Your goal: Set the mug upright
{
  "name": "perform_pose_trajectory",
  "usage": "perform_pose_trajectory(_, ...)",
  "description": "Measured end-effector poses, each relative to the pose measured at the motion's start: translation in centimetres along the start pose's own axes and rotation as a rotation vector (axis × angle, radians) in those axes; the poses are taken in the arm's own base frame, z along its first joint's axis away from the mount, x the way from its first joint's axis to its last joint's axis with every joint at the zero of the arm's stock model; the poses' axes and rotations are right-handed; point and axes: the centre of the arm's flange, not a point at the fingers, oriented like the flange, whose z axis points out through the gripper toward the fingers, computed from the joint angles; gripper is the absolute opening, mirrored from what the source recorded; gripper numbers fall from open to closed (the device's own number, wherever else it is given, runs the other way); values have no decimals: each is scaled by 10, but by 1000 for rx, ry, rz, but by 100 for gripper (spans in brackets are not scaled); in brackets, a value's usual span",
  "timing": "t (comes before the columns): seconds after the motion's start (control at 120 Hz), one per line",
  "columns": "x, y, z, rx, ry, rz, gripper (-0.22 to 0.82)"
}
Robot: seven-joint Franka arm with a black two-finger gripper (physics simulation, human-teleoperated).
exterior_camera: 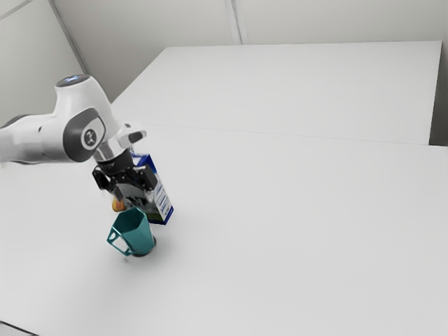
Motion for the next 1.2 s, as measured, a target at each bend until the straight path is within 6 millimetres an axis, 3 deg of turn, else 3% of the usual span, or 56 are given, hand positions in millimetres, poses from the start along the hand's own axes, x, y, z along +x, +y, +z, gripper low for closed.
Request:
perform_pose_trajectory(0.183, 15, 10, -53, -15, 11, 7, 58)
perform_pose_trajectory(0.333, 33, 14, -78, -39, -7, 16, 59)
perform_pose_trajectory(0.708, 107, 33, -142, -93, 18, 112, 60)
perform_pose_trajectory(0.825, 125, 26, -163, -70, 44, 133, 60)
perform_pose_trajectory(1.2, 123, 20, -169, -53, 5, 167, 60)
